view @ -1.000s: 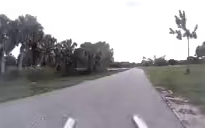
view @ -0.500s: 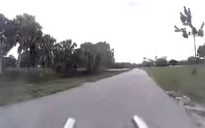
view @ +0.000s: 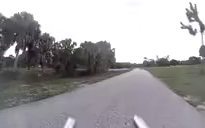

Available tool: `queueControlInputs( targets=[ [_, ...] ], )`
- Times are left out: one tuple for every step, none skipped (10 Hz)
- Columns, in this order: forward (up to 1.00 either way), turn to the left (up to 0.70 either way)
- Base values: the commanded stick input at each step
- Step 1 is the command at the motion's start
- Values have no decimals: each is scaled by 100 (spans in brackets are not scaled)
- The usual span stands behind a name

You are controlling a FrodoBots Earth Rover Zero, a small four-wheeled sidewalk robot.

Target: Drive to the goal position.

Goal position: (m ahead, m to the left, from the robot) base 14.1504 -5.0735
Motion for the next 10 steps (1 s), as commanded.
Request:
queueControlInputs(
  targets=[
    [85,0],
    [85,0],
    [85,0],
    [85,0],
    [85,0],
    [85,0],
    [85,-2],
    [85,-4],
    [85,-5],
    [85,-15]
  ],
)
